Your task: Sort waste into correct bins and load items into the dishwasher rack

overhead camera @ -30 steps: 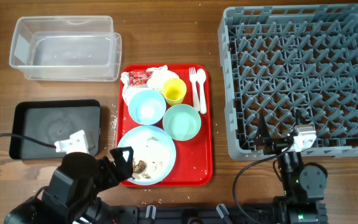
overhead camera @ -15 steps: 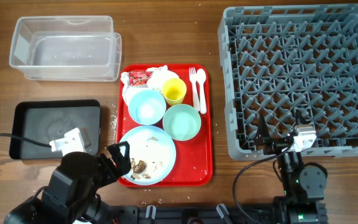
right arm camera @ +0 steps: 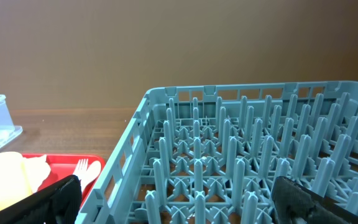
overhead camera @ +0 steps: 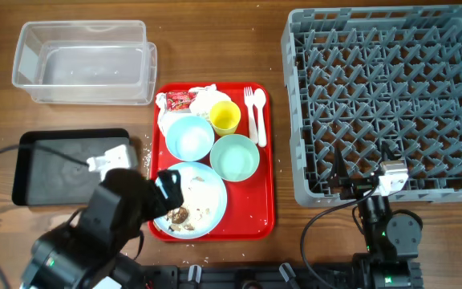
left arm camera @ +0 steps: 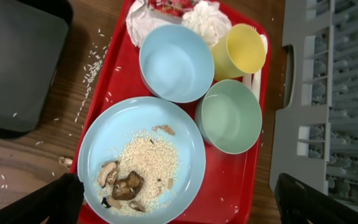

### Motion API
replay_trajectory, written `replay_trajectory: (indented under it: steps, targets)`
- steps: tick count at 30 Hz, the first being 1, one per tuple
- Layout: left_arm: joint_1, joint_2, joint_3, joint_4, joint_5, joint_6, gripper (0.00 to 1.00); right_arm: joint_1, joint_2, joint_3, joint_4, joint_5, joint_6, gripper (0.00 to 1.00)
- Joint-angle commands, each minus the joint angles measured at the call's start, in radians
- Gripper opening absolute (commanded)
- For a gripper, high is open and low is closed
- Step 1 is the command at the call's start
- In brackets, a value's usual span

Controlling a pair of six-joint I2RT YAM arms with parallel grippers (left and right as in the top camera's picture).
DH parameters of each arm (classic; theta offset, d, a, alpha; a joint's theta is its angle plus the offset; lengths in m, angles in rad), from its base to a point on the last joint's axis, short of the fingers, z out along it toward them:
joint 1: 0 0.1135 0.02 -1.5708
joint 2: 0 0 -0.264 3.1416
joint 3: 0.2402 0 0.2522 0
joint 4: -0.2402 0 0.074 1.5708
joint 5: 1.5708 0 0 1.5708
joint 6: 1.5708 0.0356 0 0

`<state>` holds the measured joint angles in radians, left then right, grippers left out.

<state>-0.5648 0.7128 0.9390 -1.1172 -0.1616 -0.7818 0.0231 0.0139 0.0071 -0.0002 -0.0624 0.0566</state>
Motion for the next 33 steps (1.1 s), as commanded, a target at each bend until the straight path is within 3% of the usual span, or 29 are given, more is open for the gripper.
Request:
replay_trajectory:
  steps: [1,8,14,21,27,33]
  targets:
    - [-0.006,0.084,-0.006,0.035,0.014,0.047,1.00,0.002,-0.004,-0.002,0.002,0.011,0.014,1.00]
    - [-0.006,0.338,-0.006,0.172,0.002,0.129,1.00,0.002,-0.004,-0.002,0.002,0.011,0.014,1.00]
    - [-0.006,0.502,-0.006,0.236,-0.145,0.127,1.00,0.002,-0.004,-0.002,0.002,0.011,0.014,1.00]
    - [0.000,0.527,-0.006,0.288,-0.270,0.119,0.89,0.002,-0.004,-0.002,0.002,0.011,0.014,1.00]
    - [0.104,0.527,-0.006,0.295,-0.261,0.012,0.87,0.002,-0.004,-0.002,0.002,0.011,0.014,1.00]
    - [0.217,0.527,-0.006,0.319,-0.155,0.011,0.88,0.002,-0.004,-0.002,0.002,0.011,0.014,1.00]
